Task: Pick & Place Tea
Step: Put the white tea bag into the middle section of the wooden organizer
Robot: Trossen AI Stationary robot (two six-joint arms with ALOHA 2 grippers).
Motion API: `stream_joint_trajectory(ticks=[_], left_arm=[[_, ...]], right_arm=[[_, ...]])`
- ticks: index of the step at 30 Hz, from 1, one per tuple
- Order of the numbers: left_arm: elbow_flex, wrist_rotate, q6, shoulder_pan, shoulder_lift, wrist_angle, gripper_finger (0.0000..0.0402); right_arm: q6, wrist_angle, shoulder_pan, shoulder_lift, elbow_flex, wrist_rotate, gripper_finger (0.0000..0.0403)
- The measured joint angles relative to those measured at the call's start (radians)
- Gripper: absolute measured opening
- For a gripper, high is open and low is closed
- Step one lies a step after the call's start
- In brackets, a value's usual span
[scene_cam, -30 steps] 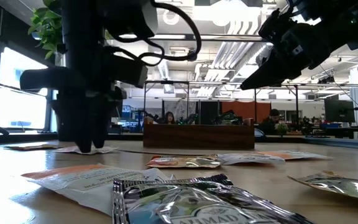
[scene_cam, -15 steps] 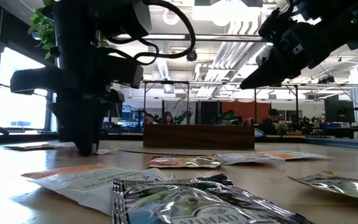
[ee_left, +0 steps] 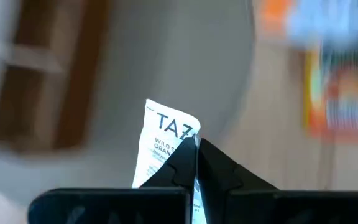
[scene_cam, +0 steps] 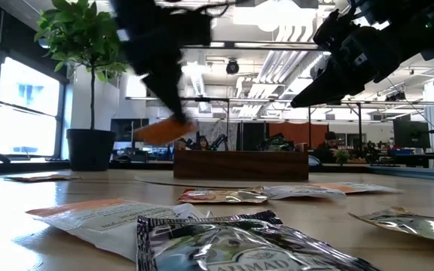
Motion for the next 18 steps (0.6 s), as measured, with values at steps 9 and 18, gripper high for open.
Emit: stream_joint_trajectory(ticks=[9, 18], left_arm=[[0.016, 0.263, 0.322, 0.241, -0.226, 0.245, 0.0001], [-0.106, 0.857, 0.361, 0.558, -0.228, 0.577, 0.0001]], right_arm=[[-0.001, -0.001, 0.000, 0.000, 0.000, 0.000, 0.0119], [-0.010, 0.006, 0.000, 0.000, 0.000, 0.008, 0.0119]])
